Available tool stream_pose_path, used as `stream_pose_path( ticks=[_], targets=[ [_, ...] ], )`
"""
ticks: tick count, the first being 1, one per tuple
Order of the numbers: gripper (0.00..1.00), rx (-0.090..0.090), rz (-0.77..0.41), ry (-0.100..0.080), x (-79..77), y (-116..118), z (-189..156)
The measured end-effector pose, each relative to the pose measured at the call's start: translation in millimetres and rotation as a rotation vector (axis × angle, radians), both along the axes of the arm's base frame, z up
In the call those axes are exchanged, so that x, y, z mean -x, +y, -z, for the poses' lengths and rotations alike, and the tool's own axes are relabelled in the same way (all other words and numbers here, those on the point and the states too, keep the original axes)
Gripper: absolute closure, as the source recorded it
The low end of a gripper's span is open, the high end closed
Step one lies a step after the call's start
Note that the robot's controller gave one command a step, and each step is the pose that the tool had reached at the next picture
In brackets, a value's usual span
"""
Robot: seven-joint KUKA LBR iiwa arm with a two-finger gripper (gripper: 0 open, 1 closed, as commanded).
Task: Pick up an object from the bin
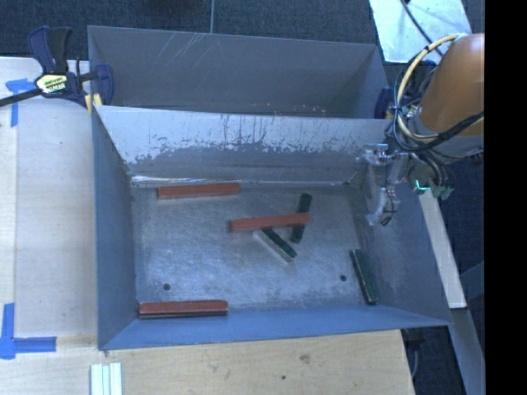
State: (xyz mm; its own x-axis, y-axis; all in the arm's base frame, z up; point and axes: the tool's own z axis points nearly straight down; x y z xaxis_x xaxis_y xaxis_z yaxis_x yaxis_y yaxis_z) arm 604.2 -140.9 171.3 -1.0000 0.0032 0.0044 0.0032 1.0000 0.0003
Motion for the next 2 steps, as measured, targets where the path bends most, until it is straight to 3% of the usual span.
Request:
stream_pose_path(
  ticks=[1,2],
  targets=[
    [0.00,-0.003,-0.119,0.001,-19.5,110.0,105.4],
    [0.00,-0.001,-0.032,-0.007,8.8,167.2,69.3]
  ],
)
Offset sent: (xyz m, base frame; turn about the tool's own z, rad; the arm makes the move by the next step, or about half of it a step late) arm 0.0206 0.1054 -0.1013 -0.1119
